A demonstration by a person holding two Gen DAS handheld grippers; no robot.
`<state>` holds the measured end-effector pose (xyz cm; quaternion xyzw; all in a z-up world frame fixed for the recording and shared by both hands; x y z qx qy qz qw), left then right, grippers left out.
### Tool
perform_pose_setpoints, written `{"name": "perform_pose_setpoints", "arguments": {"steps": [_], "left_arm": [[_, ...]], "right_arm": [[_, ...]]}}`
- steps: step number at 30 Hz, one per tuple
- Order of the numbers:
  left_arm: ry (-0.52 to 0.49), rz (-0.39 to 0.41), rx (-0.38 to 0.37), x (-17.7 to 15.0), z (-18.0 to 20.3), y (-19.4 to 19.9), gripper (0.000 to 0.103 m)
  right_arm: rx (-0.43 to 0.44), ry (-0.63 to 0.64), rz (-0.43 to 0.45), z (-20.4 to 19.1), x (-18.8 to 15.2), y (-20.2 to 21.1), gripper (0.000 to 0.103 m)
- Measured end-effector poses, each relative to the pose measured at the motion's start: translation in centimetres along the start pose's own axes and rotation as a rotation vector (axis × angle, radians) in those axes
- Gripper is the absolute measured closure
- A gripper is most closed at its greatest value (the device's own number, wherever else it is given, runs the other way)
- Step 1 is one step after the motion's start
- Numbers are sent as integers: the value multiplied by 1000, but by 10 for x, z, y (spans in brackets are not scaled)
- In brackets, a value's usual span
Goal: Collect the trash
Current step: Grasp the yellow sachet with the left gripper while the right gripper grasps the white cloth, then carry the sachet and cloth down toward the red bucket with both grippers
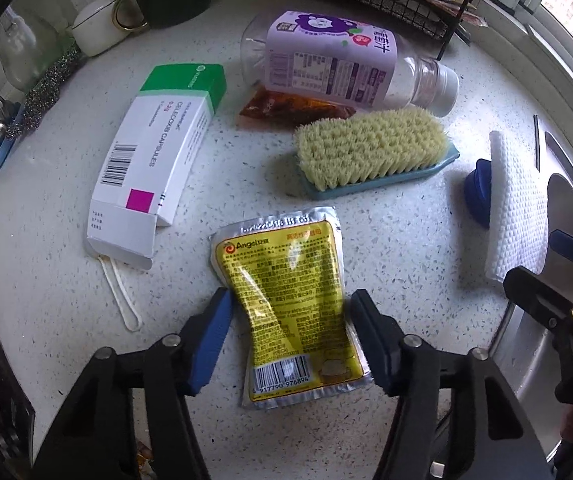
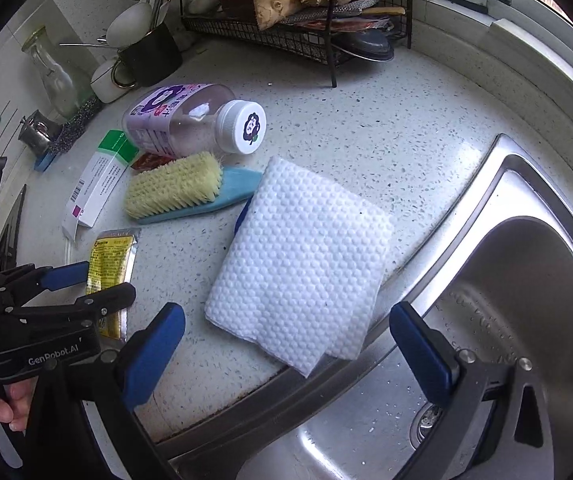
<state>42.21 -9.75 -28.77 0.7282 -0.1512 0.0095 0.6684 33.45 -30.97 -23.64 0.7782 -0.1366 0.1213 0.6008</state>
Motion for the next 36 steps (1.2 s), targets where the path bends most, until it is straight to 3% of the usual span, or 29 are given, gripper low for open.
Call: {"name": "perform_pose_setpoints", "arguments": {"steps": [6,14,20,30,36], "left_arm": [[-30,8,-14,-3,16,5,59],[-3,24,-16,-16,6,23,63],[16,36,-18,-25,-3,34,63],[19,67,-36,-53,-22,56,63],[24,89,-47,-79,-33,76,63]], "right_arm": [[18,11,2,-1,10,-1,1],[-2,68,-7,-9,21,-19,5],[-32,90,-48,-13,19,-30,32],[-28,120,-62,-36,-3,-24,90],[-6,144,-48,-60,-22,-9,93]]}}
Point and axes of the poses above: each gripper's, at about its wrist camera, not at the fingertips, and y roughly against the way its jaws point, z to its right, x to its top, the point moved 5 cm from there along -y, roughly the way its jaws point, and after that the axes turned 6 degrees about x, right-handed, at the moved point
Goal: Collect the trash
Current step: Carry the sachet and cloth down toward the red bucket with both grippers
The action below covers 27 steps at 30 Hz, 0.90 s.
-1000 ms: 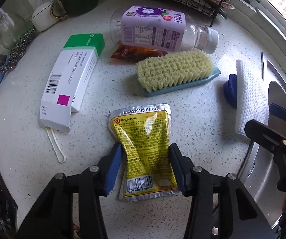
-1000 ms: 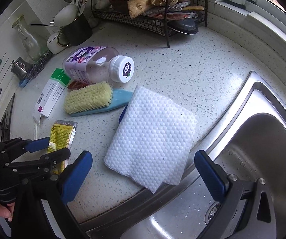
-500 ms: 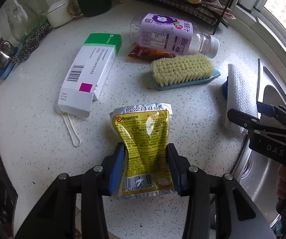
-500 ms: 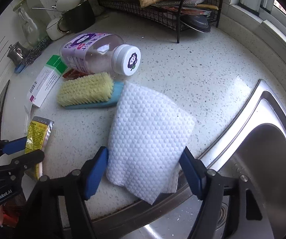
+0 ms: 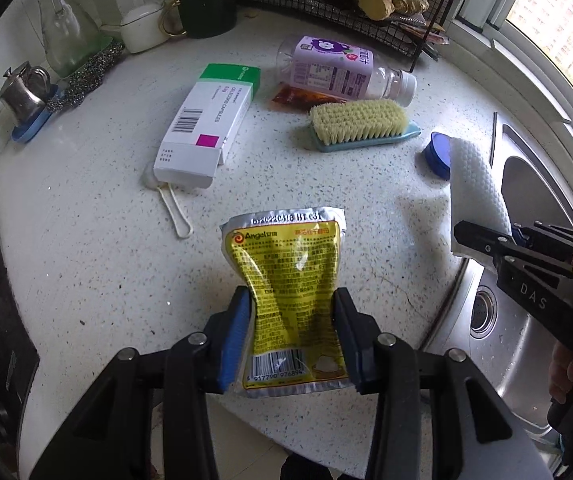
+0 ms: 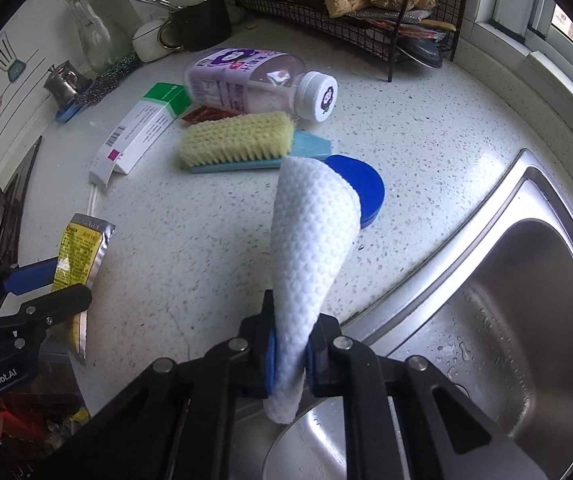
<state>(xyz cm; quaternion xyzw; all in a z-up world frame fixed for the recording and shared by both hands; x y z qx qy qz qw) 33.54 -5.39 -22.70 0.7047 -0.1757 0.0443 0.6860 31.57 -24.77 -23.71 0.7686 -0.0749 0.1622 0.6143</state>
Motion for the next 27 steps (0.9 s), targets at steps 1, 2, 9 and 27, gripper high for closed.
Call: {"name": "perform_pose_setpoints", "arguments": {"steps": [1,2,9,27], "left_arm": [[2,5,-4,-6,-3,4,63],[3,10,-5,-12,-6,8,63],[-2,48,-3,-54,-28,40,64],[48,49,-7,-213,-82,85,64]], "right_arm": [[3,4,4,-6,-3,3,93],[5,7,9,-12,-6,6,93],[23,23,37,-56,-37,33,93],[137,122,22,-183,-162,49,93]]}}
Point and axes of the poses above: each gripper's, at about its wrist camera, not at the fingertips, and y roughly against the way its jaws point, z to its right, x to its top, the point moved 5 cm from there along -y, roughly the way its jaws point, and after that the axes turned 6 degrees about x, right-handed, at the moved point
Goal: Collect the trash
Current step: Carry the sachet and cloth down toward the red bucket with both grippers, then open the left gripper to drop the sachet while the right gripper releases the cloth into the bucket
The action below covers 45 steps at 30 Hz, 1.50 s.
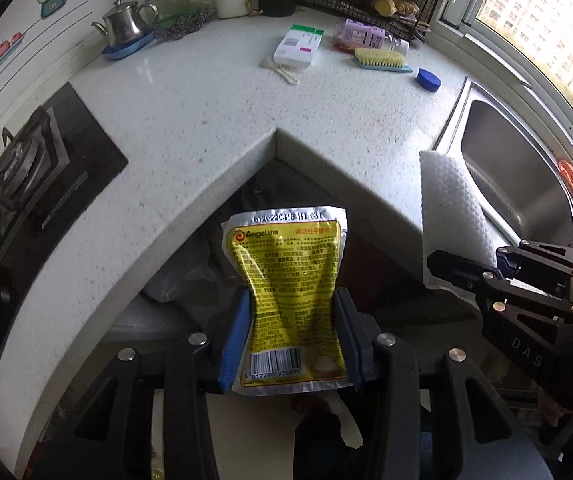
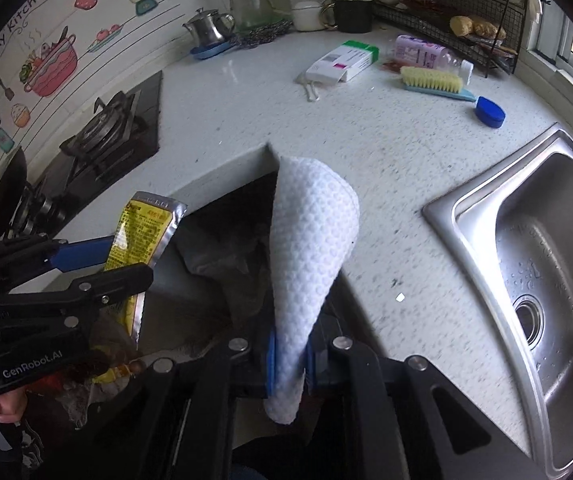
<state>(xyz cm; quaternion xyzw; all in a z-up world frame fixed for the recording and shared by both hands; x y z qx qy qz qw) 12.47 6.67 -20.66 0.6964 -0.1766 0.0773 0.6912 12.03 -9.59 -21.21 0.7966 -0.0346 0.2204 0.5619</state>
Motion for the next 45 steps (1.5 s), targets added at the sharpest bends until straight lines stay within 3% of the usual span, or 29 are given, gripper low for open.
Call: {"name": "perform_pose_setpoints", "arguments": {"steps": [6,14,31,37,40,42,45], "left_arm": [[27,-64,-1,-48,-8,-25,64],[59,-147,-2,-86,-9,-85,64],[51,-261,-56,-153,26,-301,64],[3,-290,-56,-159,44,-351,61],[-23,-307,-66,-157,50,-356,47],[-48,-291,-61,-156,55,-353,30],[-80,-286,-56,-156,58,-349,28]], "right_arm": [[32,18,-77,-22,-37,-29,94],[37,11,-196,-24,-79,-90,94],[-12,-78,-259,60,-152,-260,94],[-45,-132,-274,86,-163,-294,94],[-52,-157,-279,98,-171,-294,94],[-53,-163,-278,99,-172,-294,94],[-51,-161,-284,102,-174,-294,94]]}}
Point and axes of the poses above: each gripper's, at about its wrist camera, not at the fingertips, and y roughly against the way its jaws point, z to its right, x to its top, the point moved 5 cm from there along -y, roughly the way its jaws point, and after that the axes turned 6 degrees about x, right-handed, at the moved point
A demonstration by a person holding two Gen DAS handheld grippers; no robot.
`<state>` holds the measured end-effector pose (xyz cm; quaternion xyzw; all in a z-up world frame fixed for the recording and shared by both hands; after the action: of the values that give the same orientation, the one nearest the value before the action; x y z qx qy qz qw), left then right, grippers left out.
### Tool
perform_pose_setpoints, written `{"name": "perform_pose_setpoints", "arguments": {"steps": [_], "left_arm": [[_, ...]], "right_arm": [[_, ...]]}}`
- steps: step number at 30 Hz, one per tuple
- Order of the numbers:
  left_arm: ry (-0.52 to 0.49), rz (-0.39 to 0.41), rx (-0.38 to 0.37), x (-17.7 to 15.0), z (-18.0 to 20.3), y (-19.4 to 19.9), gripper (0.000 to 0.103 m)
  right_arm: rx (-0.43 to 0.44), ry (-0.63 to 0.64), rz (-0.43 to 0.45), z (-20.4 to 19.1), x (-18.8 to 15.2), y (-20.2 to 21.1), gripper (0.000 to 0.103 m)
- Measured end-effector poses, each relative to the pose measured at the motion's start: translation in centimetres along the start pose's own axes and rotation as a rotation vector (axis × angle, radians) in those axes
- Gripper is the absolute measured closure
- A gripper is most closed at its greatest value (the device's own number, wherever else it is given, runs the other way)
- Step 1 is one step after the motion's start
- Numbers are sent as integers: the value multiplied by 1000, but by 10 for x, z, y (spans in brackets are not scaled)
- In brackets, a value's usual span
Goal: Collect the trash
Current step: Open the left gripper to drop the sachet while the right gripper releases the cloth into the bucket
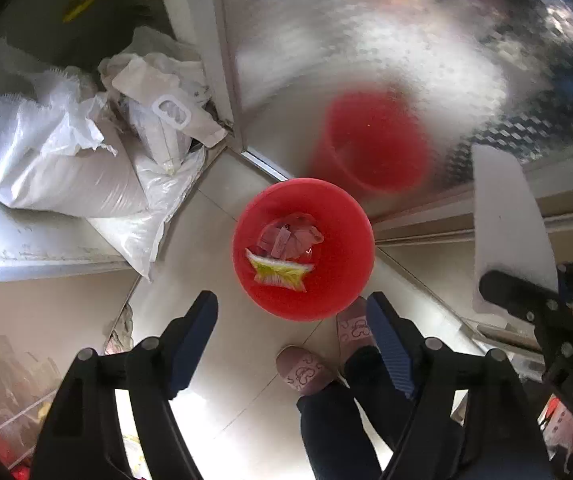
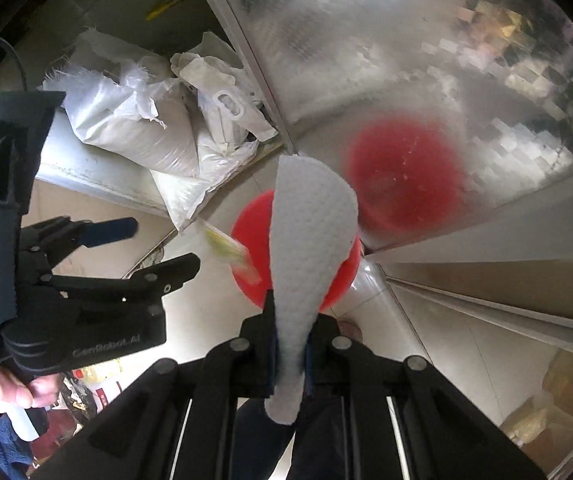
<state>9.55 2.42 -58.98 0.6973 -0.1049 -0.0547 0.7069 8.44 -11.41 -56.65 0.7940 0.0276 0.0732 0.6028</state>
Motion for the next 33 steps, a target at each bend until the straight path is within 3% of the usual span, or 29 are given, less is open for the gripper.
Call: {"name": "perform_pose_setpoints", "arguments": {"steps": [6,10,17,22,23,24,33], "left_arm": [[28,-1,-10,-2,-11,5,28],[113,3,-15,-4,-29,5,28],[203,23,-8,-6,-52,2,18],[189,31,16,-8,-59,-1,14],[188,32,13,-9,-60,-1,11],[194,31,14,-10,-62,-3,0],[203,15,26,-16,-70,-10,0]], "right_arm": [[25,16,-11,-4,-3,4,94],[43,47,-23,-11,-5,6,94],[46,69,-54,-16,-7,3,94],[55,88,-70,-18,-4,-4,94],[55,90,-74,-18,-3,-7,94],[55,92,-77,-19,-2,-8,94],[33,123,-102,-25,-1,-21,94]]}}
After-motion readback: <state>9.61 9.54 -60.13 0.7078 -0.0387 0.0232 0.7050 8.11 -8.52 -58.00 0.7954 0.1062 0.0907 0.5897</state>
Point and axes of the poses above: each gripper's, at about its wrist camera, not at the fingertips, and y roughly against the way its jaws point, z to its right, x to its top, the point moved 5 cm from there along -y, roughly the way its jaws point, and after that the axes turned 6 degrees about x, right-handed, at the moved point
